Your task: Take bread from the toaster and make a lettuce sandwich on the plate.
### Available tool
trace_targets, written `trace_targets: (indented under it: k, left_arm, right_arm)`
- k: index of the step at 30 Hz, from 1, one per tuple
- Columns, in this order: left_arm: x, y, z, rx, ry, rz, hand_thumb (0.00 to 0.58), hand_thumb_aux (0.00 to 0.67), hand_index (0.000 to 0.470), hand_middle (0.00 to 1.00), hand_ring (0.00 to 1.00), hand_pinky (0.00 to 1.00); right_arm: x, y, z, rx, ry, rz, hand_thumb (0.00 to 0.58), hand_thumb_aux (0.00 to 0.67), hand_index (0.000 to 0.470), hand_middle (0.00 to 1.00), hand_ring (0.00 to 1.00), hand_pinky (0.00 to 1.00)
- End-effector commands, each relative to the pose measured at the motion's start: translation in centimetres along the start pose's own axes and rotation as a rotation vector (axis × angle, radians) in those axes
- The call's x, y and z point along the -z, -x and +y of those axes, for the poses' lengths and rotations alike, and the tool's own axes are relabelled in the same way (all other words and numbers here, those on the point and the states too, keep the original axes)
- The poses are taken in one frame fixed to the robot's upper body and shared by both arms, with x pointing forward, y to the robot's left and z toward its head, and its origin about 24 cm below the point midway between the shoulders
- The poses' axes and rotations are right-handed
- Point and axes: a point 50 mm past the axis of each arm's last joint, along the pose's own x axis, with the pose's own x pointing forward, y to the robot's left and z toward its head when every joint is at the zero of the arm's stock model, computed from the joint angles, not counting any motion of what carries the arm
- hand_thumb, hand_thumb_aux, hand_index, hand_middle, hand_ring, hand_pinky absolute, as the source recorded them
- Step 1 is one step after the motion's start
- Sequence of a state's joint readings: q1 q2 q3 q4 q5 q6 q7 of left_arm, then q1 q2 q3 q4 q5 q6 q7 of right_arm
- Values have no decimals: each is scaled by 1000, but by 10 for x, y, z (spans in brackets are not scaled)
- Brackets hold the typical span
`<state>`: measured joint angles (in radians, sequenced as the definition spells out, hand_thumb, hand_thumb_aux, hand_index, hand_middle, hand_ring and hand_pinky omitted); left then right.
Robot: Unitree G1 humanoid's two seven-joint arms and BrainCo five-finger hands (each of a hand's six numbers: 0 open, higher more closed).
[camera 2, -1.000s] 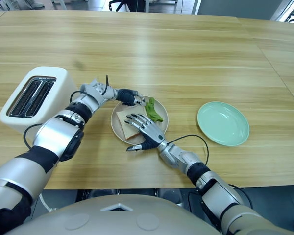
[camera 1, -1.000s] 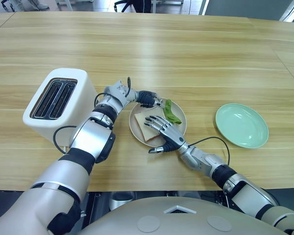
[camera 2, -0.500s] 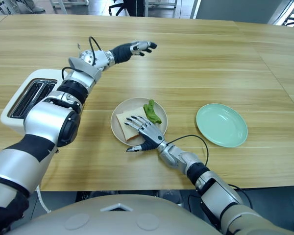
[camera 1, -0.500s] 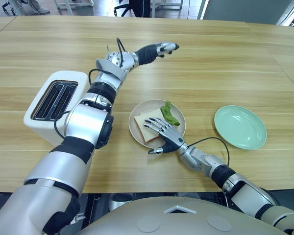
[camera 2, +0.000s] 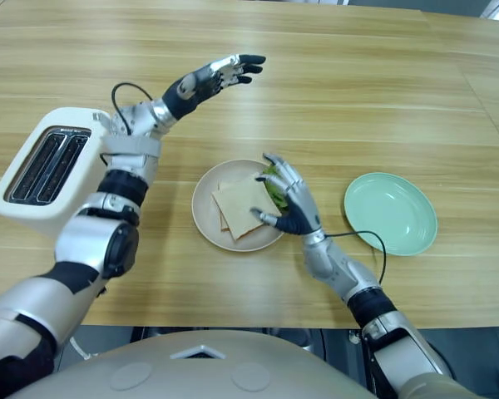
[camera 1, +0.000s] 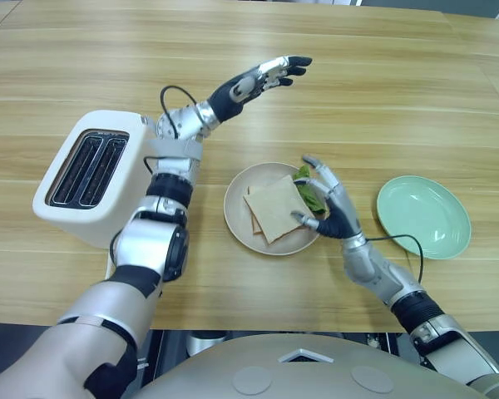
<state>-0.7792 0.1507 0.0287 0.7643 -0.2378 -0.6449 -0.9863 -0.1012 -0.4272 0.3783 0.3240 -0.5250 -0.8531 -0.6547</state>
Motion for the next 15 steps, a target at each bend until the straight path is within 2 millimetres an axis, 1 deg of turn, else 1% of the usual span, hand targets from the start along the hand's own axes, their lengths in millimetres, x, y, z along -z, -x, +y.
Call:
trace_targets:
  k: [1, 2, 3, 4, 5, 6, 7, 8, 10, 12, 15]
  left_arm:
    - [-12, 19, -6, 0, 55, -106, 580, 670, 460, 831, 831, 831]
    - [-13, 26, -9, -2, 65, -113, 580, 670, 460, 1000, 1000, 1000]
    - [-14, 33, -12, -1, 79, -121, 580, 670, 460, 1000, 1000, 1000]
    - [-15, 39, -15, 6, 92, -125, 580, 670, 460, 1000, 1000, 1000]
    - [-16, 45, -18, 20, 104, -130, 580, 670, 460, 1000, 1000, 1000]
    - [-18, 50, -22, 40, 117, -135, 580, 670, 460, 1000, 1000, 1000]
    - [-21, 57, -28, 77, 130, -134, 580, 670, 460, 1000, 1000, 1000]
    - [-23, 65, -36, 145, 142, -121, 580, 670, 460, 1000, 1000, 1000]
    - [-27, 81, -52, 278, 165, -93, 580, 670, 460, 1000, 1000, 1000]
    - [-28, 95, -64, 379, 199, -45, 580, 670, 460, 1000, 1000, 1000]
    - [-25, 116, -85, 551, 232, 70, 580, 670, 460, 1000, 1000, 1000]
  right_arm:
    - [-10, -4, -11, 37, -122, -15, 580, 670, 460, 0, 0, 0]
    - [-12, -5, -14, 38, -145, -22, 580, 670, 460, 55, 55, 55]
    - [-14, -6, -16, 40, -171, -28, 580, 670, 460, 55, 55, 55]
    - [-15, -6, -19, 37, -193, -31, 580, 670, 460, 216, 216, 216]
    - [-16, -6, -21, 28, -212, -30, 580, 670, 460, 416, 416, 416]
    - [-16, -5, -22, 13, -230, -26, 580, 670, 460, 569, 569, 569]
    - [-17, -4, -22, -25, -245, -20, 580, 670, 460, 569, 569, 569]
    - [-17, -1, -22, -80, -251, -20, 580, 670, 460, 1000, 1000, 1000]
    - [-17, 4, -24, -175, -260, -1, 580, 670, 460, 1000, 1000, 1000]
    - [-17, 12, -24, -302, -262, 15, 580, 670, 460, 1000, 1000, 1000]
    - [-17, 29, -20, -510, -259, 52, 580, 670, 460, 1000, 1000, 1000]
